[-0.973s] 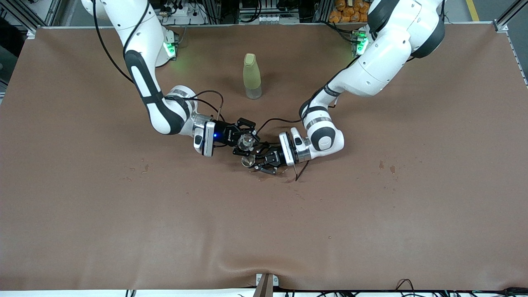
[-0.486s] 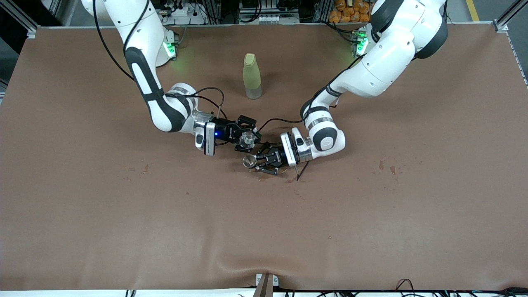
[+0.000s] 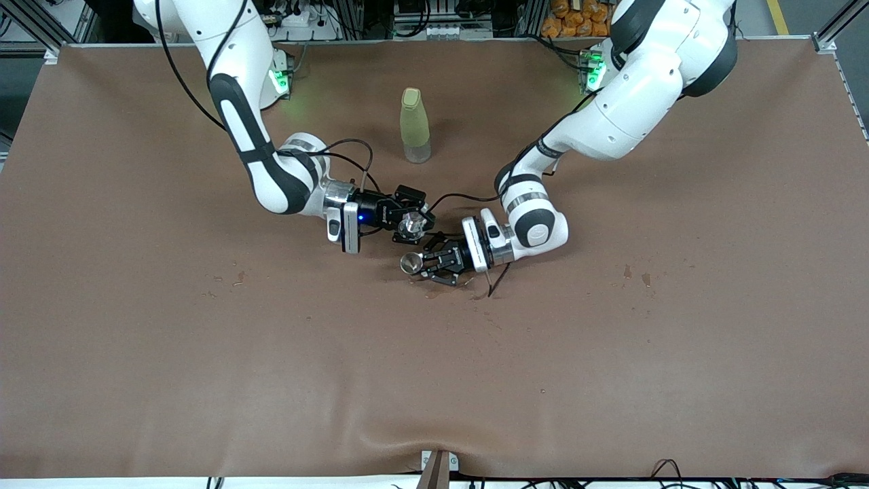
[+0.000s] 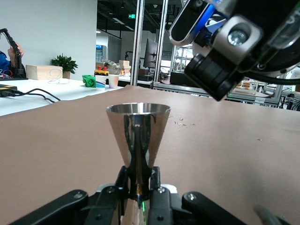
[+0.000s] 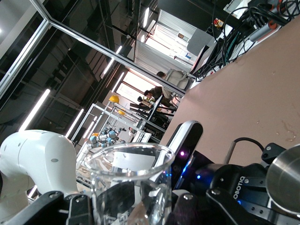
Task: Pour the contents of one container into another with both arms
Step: 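Tilt the beaker with the right gripper to pour into the jigger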
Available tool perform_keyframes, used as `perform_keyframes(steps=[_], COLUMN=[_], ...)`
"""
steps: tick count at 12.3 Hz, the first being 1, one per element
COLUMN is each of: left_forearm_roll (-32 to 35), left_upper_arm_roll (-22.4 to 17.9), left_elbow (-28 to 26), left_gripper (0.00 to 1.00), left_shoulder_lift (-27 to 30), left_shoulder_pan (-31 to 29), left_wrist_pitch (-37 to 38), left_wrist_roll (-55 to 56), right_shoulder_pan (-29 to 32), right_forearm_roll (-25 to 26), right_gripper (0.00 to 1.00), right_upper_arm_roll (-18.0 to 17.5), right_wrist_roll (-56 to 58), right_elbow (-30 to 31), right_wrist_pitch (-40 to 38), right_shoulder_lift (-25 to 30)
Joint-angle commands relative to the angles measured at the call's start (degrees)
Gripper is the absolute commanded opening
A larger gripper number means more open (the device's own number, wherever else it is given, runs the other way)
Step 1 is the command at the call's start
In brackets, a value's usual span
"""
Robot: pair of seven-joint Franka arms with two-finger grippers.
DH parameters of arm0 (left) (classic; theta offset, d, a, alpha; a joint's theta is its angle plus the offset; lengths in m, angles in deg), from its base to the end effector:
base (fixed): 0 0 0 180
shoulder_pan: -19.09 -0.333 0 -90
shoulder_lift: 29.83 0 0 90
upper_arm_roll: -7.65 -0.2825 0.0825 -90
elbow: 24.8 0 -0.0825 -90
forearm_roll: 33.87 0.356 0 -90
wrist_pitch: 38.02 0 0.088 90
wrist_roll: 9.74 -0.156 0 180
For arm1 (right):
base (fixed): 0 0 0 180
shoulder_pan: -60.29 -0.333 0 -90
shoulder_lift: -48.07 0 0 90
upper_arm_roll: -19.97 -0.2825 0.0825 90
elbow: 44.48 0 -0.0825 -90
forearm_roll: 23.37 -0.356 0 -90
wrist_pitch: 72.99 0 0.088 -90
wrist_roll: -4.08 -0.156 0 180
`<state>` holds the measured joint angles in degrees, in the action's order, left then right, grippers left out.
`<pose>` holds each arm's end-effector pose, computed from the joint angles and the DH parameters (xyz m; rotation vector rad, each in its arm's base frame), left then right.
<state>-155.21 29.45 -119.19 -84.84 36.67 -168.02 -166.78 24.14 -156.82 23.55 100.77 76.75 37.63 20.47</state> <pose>0.4956 -0.4484 0.0876 1.5086 -1.0677 1.2299 0.4579 0.3923 0.2048 -1.5750 -0.2193 -0.6058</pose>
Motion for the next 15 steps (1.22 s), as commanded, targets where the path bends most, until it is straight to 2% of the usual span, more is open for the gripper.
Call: perform_keyframes(steps=[1,7,15], left_forearm_roll=[-2.8,-2.8,-2.8], left_upper_arm_roll=[2.1,3.2,3.2], left_elbow=[-3.5,-6.1,-6.0], left_gripper=[0.00,0.00,0.00], left_shoulder_lift=[1.7,2.7,2.7], left_shoulder_pan=[-2.2,-3.4,-3.4], left_wrist_pitch=[0.6,0.6,0.6], left_wrist_roll=[-7.2,-7.7,-7.6], right_shoulder_pan=[-0.6,-0.6,-0.6], right_forearm_roll=[0.6,0.9,1.7], right_gripper=[0.00,0.00,0.00], right_upper_arm_roll=[-0.1,-0.1,-0.1], right_wrist_roll=[-3.3,-9.3,-15.0], right_elbow=[1.4,1.2,0.9], right_wrist_pitch=[0.6,0.6,0.3], right_shoulder_lift=[1.9,1.9,1.9])
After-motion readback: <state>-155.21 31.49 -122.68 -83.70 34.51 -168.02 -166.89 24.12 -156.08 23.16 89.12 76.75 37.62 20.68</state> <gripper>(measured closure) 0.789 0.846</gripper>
